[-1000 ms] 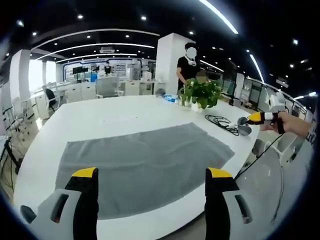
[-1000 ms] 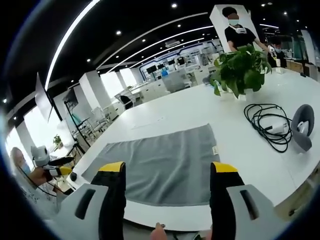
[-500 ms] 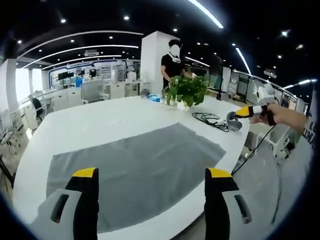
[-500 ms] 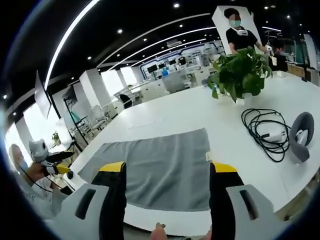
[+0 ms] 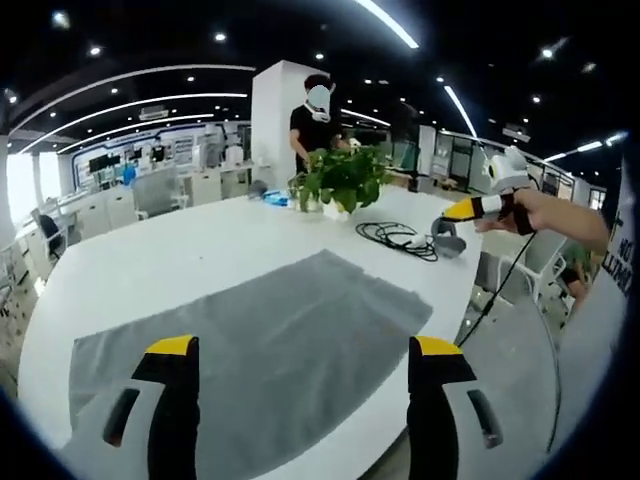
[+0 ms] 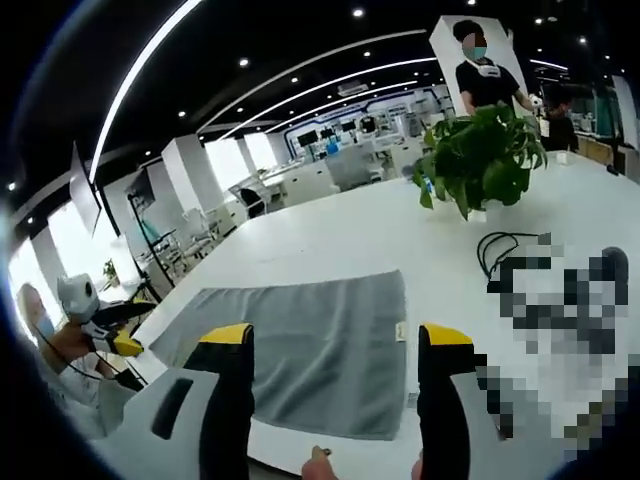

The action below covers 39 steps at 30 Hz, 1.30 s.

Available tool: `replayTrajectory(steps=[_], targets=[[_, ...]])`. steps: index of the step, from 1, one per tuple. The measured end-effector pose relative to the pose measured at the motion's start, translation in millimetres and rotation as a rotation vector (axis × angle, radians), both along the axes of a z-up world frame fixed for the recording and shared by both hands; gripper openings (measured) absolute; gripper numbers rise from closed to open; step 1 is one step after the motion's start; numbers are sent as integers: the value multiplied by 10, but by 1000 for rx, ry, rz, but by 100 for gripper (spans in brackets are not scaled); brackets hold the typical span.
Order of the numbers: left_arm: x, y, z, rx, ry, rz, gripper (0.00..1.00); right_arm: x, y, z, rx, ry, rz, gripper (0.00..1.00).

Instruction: Fold the towel on the table until its edges align and the towel forms a compact rectangular stack.

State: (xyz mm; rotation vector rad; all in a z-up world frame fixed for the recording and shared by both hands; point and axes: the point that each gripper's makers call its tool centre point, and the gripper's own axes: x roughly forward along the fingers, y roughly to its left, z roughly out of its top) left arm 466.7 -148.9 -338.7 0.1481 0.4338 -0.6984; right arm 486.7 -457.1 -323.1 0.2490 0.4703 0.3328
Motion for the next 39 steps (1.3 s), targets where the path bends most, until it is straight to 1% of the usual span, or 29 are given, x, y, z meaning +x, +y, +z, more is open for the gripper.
replayTrajectory(steps=[5, 8, 16, 19, 21, 22, 25, 27, 28, 31, 35, 39], targets=[[31, -224, 28, -4, -3, -52, 88, 83, -74, 2, -9, -4, 13, 66], [34, -387, 32, 3, -4, -98, 87, 133, -109, 14, -14, -8, 19, 66], [31, -775, -31, 0, 13, -186, 85, 298, -196, -7, -38, -1, 65, 65], [-23, -942, -82, 10, 28, -242, 84, 351, -217, 7, -43, -5, 76, 65], [-34, -1028, -134, 18, 33, -265, 84, 400, -235, 39, -46, -13, 84, 65], [-70, -1112, -131, 18, 38, -282, 84, 430, -246, 53, -49, -16, 88, 65], [-105, -1252, -145, 13, 47, -312, 83, 497, -264, 67, -62, -20, 105, 65], [-131, -1375, -103, -12, 36, -341, 80, 547, -258, 74, -69, -24, 118, 65], [-154, -1425, -103, -17, 40, -365, 80, 569, -253, 76, -73, -25, 128, 65], [-197, -1615, -138, -10, 44, -418, 79, 659, -248, 85, -89, -30, 154, 65], [-197, -1788, -178, -9, 45, -457, 78, 754, -235, 99, -109, -38, 184, 64], [-193, -1899, -191, -15, 49, -478, 73, 852, -253, 66, -135, -32, 209, 64]])
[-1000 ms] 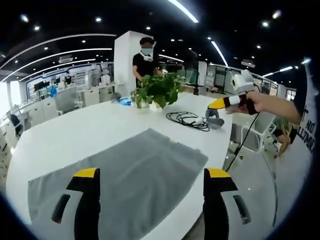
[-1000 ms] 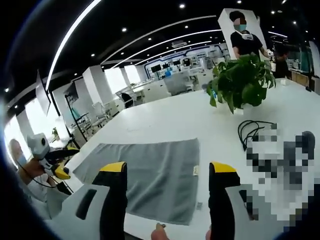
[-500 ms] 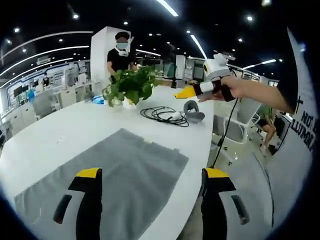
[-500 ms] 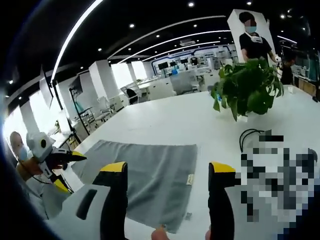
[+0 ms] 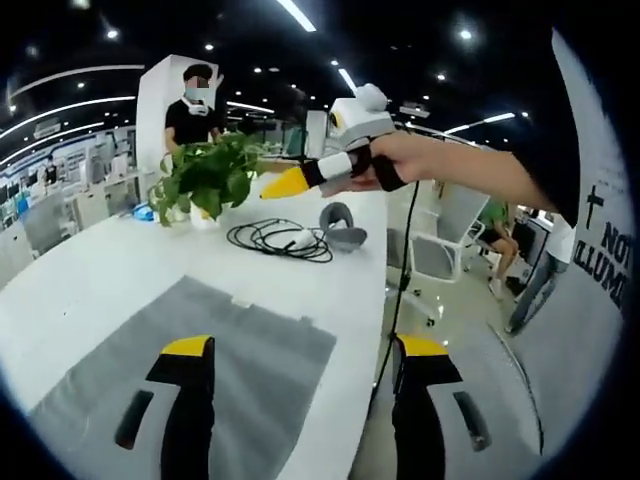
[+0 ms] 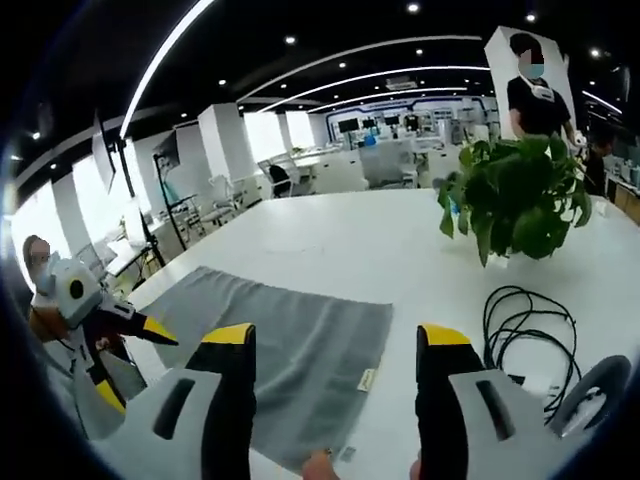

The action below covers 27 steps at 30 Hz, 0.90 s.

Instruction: Fold the towel on the table until its edges align and the towel forms a compact rectangular stack.

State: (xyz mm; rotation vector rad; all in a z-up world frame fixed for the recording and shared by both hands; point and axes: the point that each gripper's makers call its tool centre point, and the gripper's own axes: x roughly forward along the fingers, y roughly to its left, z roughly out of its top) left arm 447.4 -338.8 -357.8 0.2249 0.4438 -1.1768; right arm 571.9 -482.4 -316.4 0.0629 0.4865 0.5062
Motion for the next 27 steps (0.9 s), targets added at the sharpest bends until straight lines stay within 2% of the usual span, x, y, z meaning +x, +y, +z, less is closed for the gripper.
replayTrajectory(steps=[3, 5, 11, 15, 22, 27], targets=[[16, -81, -74, 9, 4, -16, 73, 66, 9, -8, -13, 0, 19, 63], [5, -120, -121, 15, 24, -62, 73, 133, 5, -26, -27, -3, 25, 61], [153, -172, -48, 3, 24, -71, 70, 280, 28, -98, -53, 9, 57, 60], [237, -188, -107, 22, 17, -85, 69, 394, 50, -146, -54, 18, 72, 59], [237, -323, -200, 31, 33, -117, 68, 607, 136, -222, -60, 17, 86, 57], [193, -516, -302, 18, 63, -151, 67, 695, 141, -186, -71, -7, 84, 53]])
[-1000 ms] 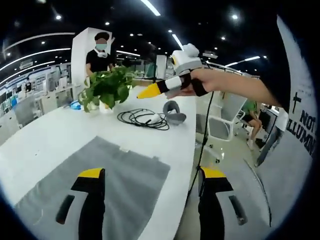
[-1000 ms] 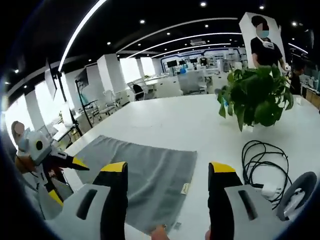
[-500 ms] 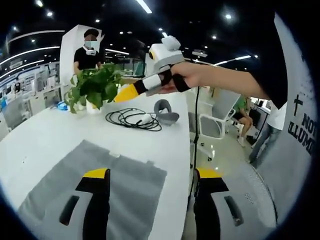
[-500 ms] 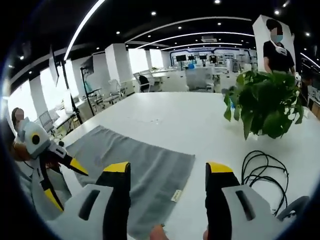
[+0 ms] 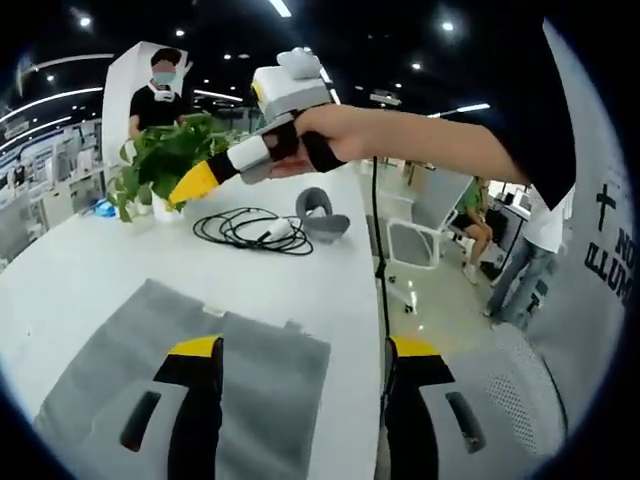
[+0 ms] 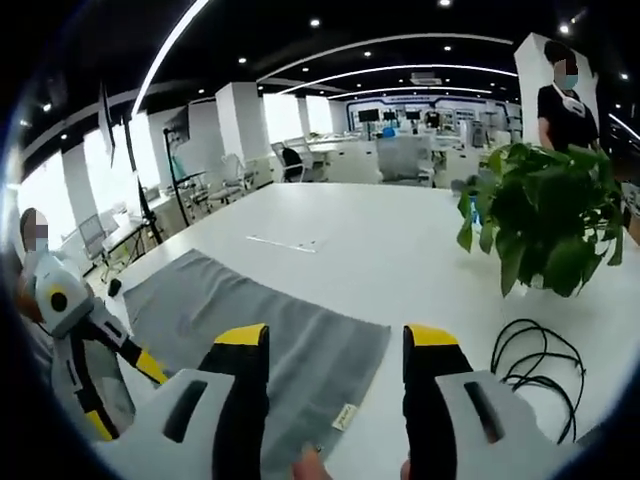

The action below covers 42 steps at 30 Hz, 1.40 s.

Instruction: Fold the towel on the table until its edges align and the towel forms a compact rectangular stack.

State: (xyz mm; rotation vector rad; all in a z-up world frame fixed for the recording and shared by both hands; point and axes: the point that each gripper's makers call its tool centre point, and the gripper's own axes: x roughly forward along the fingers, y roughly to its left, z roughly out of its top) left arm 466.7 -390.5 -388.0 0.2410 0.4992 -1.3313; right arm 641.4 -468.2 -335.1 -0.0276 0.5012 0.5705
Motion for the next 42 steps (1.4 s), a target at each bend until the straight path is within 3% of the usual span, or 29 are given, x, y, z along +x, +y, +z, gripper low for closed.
replayTrajectory(steps=[7, 20, 24, 30, 42], targets=[[18, -183, -136, 9, -3, -14, 66, 76, -7, -124, -46, 21, 14, 56], [66, -371, -544, 86, 31, -19, 63, 336, 5, -329, -32, 63, -7, 53], [22, -396, -562, 88, 37, -31, 63, 399, 5, -353, -7, 68, -30, 51], [-20, -418, -703, 119, 38, -48, 62, 481, -26, -559, 3, 99, -58, 48], [-68, -575, -896, 100, 87, -48, 54, 585, -28, -908, -35, 140, -66, 47]])
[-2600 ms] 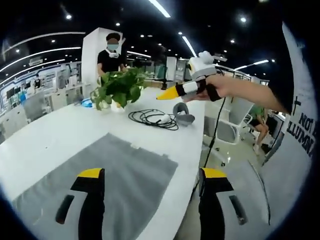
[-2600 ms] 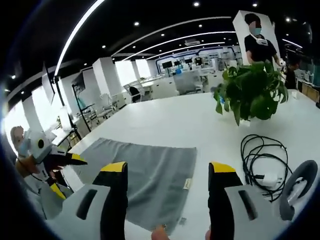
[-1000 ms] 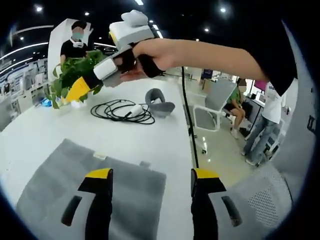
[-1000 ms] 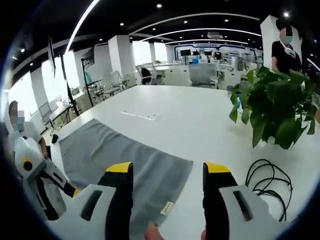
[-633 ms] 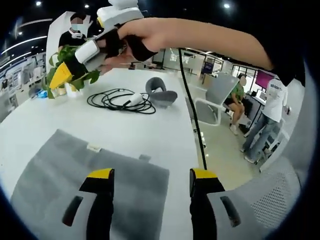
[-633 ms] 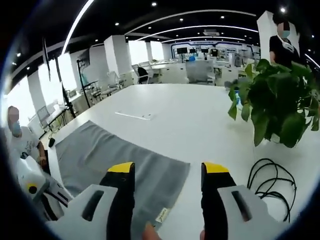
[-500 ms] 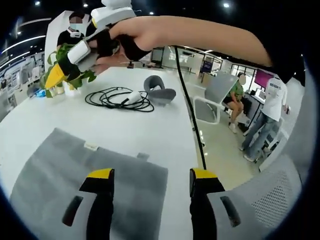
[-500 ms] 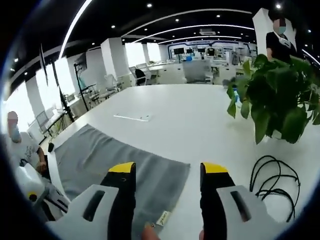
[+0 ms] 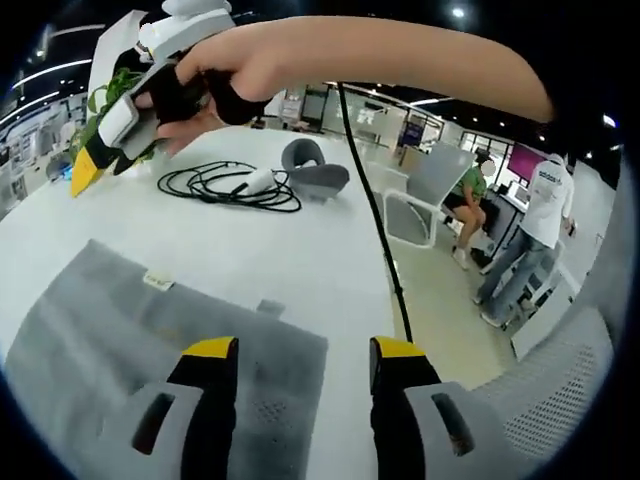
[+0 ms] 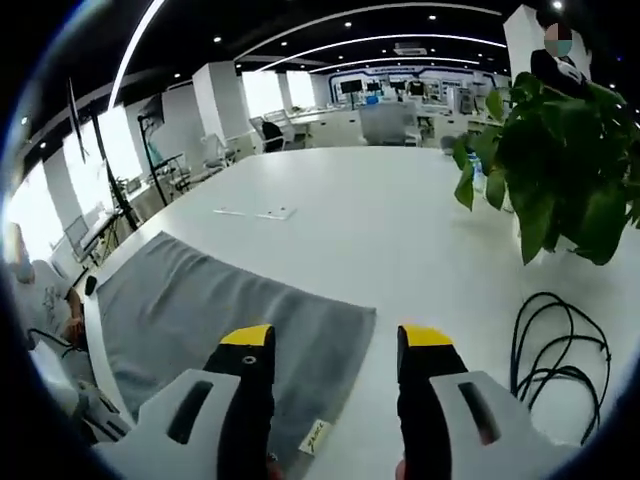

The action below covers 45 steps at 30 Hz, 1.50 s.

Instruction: Fold the towel on the table until its edges align and the towel forms a compact rectangular stack.

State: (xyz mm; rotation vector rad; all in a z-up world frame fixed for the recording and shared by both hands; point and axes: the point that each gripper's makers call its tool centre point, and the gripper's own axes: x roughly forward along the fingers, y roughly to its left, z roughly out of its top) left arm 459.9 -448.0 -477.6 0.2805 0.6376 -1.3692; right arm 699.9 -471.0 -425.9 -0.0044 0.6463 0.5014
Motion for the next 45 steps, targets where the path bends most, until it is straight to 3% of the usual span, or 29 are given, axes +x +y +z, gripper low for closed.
replayTrajectory(steps=[11, 16, 22, 24, 25, 29, 36, 45], targets=[[-88, -90, -61, -19, 26, -16, 44, 82, 124, -153, 9, 22, 8, 43], [-105, -88, -180, 6, 19, -28, 42, 112, 200, -348, 1, 48, 28, 42], [-114, -90, -238, 37, -54, -47, 38, 126, 201, -414, -3, 68, 15, 41], [-43, -110, -184, 29, -145, -48, 37, 152, 197, -418, -13, 63, 10, 41], [-75, -141, -143, 14, -154, -63, 36, 141, 198, -392, -20, 57, 9, 41], [-114, -211, -134, -20, -113, -65, 31, 201, 239, -445, -19, 62, 9, 40], [-148, -184, -328, 22, -103, -88, 31, 233, 291, -565, -24, 77, 26, 40], [-145, -243, -359, 15, -100, -75, 24, 247, 228, -653, -50, 93, 8, 39]])
